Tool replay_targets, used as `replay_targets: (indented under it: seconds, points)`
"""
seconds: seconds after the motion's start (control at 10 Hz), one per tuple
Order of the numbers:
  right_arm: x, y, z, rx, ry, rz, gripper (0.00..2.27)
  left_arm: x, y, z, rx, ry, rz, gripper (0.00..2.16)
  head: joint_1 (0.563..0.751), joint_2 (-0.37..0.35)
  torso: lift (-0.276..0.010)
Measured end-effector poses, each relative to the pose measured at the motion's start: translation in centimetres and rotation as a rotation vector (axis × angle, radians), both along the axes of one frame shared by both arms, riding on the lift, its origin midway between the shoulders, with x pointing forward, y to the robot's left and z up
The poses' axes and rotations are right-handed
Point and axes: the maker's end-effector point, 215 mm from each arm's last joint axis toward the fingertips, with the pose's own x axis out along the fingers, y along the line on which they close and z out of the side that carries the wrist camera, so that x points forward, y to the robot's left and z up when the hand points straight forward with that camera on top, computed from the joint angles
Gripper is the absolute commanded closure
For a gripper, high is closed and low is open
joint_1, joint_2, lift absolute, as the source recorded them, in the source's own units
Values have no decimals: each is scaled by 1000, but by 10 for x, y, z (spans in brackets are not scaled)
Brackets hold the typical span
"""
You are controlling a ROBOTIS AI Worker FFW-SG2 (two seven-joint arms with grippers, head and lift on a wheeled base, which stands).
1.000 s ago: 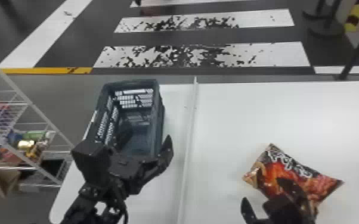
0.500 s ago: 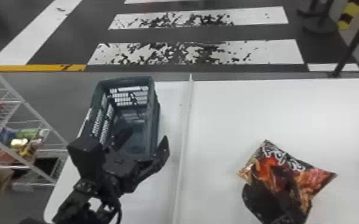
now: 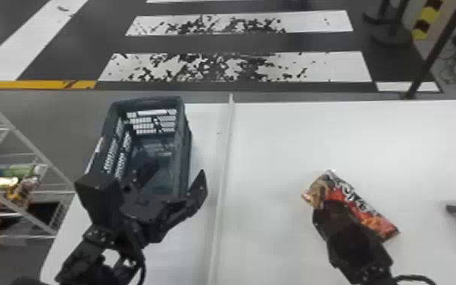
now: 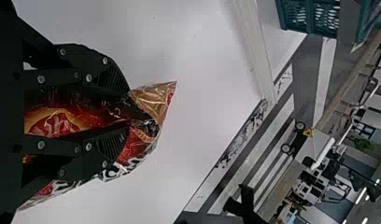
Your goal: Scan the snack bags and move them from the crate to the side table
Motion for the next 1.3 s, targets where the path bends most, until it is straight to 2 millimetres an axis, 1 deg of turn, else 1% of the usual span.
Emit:
replay_targets:
  seconds: [0.1, 0.2, 0.3, 0.4, 0.5, 0.6, 0.7, 0.8, 0.9, 1.0, 1.1, 1.2, 1.3]
  points:
    - [6, -10, 19, 89, 15, -20, 2246, 0, -2, -1, -1, 2, -4, 70, 695, 72, -87]
    - [13, -24, 34, 211, 52, -46, 2246, -1, -3, -2, 0, 7, -6, 70, 695, 49, -87]
    - [20, -39, 47, 386, 106, -80, 2246, -1, -3, -2, 1, 9, -8, 70, 695, 22, -87]
    - [22, -55, 56, 567, 166, -122, 2246, -1, -4, -2, 2, 10, -10, 70, 695, 9, -87]
    - [23, -75, 65, 687, 192, -182, 2246, -2, -8, -3, 2, 11, -15, 70, 695, -28, -87]
    - [24, -92, 74, 764, 200, -215, 2246, -3, -12, -4, 2, 14, -21, 70, 695, -61, -87]
    - [24, -103, 85, 829, 200, -227, 2246, -4, -15, -6, 4, 20, -26, 70, 695, -86, -87]
    - [22, -108, 98, 911, 202, -231, 2246, -6, -18, -9, 6, 25, -31, 70, 695, -102, -87]
    - [19, -110, 110, 1000, 215, -232, 2246, -8, -20, -10, 10, 28, -34, 70, 695, -107, -87]
    - [13, -109, 114, 1071, 242, -243, 2246, -10, -21, -10, 13, 29, -37, 70, 695, -111, -87]
    - [8, -111, 110, 1122, 269, -273, 2246, -11, -23, -10, 14, 28, -41, 70, 695, -116, -87]
    - [5, -114, 95, 1164, 299, -313, 2246, -13, -24, -9, 14, 28, -44, 70, 695, -125, -87]
    - [4, -117, 72, 1196, 332, -358, 2246, -13, -25, -8, 13, 27, -46, 70, 695, -128, -87]
